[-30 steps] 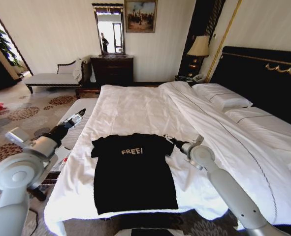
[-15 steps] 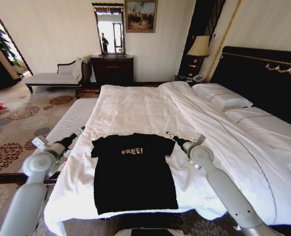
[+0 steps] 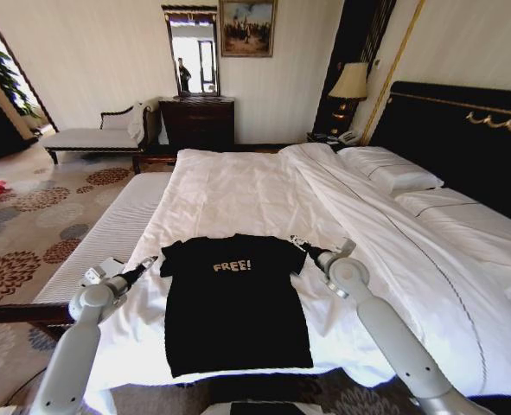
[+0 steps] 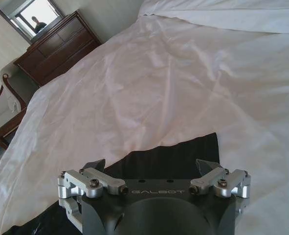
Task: Fold the clothes on the bed.
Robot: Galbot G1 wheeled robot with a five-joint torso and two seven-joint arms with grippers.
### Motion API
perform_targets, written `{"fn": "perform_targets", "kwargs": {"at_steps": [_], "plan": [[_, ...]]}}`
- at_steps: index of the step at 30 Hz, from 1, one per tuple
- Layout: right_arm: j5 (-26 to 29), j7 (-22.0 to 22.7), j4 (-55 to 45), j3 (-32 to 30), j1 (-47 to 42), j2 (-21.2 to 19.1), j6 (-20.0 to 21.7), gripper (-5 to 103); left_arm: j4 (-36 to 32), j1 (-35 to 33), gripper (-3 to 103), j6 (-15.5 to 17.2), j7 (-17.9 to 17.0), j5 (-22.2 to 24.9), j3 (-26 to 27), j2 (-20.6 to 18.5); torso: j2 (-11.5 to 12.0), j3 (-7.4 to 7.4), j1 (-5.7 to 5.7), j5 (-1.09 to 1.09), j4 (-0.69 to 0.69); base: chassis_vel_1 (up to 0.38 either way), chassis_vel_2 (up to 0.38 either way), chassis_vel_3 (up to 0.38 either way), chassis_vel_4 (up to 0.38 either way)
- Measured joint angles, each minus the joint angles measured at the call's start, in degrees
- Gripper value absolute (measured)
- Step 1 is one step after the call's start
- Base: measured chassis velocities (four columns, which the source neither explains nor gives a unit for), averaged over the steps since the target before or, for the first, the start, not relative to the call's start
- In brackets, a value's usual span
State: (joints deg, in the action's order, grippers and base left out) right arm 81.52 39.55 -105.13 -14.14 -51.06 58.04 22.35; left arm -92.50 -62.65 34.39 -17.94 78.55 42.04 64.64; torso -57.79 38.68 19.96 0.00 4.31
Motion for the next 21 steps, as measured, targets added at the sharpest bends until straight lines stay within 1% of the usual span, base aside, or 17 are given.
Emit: {"fn": "perform_targets", "kwargs": {"at_steps": [7, 10, 13, 16, 21], "plan": [[-0.5, 0.31, 0.0, -0.13, -0.79, 0.05, 0.04, 100, -0.02, -0.14, 100, -0.26, 0.14, 2.4, -0.32, 1.63, 0.0, 0.0, 0.0, 0.0, 0.0, 0.0, 0.0, 0.0, 0.0], [-0.55, 0.35, -0.09, -0.6, -1.23, -0.19, 0.06, 100, -1.35, -0.29, 100, -0.42, 0.08, 5.2, -0.12, 2.13, 0.0, 0.0, 0.0, 0.0, 0.0, 0.0, 0.0, 0.0, 0.0], [-0.55, 0.35, -0.14, -0.69, -1.34, -0.22, 0.06, 100, -1.78, -0.29, 100, -0.58, 0.11, 5.81, -0.07, 2.25, 0.0, 0.0, 0.0, 0.01, 0.0, 0.0, 0.0, 0.0, 0.0], [-0.64, 0.43, -0.21, -0.84, -1.77, -0.19, 0.08, 100, -3.38, -0.22, 100, -0.79, 0.2, 8.19, -0.02, 2.95, 0.0, 0.0, 0.0, 0.01, 0.0, 0.0, 0.0, 0.0, 0.0], [-0.76, 0.48, -0.33, -0.84, -2.03, -0.15, 0.09, 100, -4.35, -0.32, 100, -0.79, 0.12, 8.2, -0.07, 3.53, 0.0, 0.0, 0.0, 0.0, 0.0, 0.0, 0.0, 0.0, 0.0]]}}
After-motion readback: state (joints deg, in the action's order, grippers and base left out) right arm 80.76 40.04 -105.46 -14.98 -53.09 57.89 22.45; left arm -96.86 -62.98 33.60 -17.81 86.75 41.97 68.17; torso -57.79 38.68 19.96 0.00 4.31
